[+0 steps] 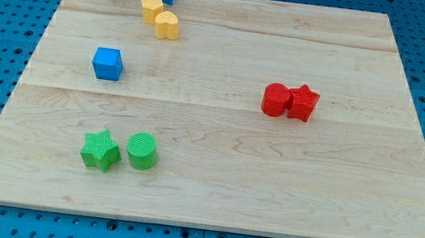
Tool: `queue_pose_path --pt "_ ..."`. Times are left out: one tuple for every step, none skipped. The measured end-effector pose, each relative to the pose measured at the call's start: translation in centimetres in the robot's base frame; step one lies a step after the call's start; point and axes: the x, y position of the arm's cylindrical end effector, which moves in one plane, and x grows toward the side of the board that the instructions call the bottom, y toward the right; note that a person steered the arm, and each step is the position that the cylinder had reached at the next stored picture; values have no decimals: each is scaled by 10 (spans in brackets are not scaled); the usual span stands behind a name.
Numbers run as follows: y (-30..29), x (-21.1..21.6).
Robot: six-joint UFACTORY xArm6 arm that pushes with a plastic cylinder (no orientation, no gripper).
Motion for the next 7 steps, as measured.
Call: queue_pose_path --pt "58 1" --pt "156 6" --pt "208 50" --pt "265 97" --pt "340 71" --pt "341 1" --pt "341 2"
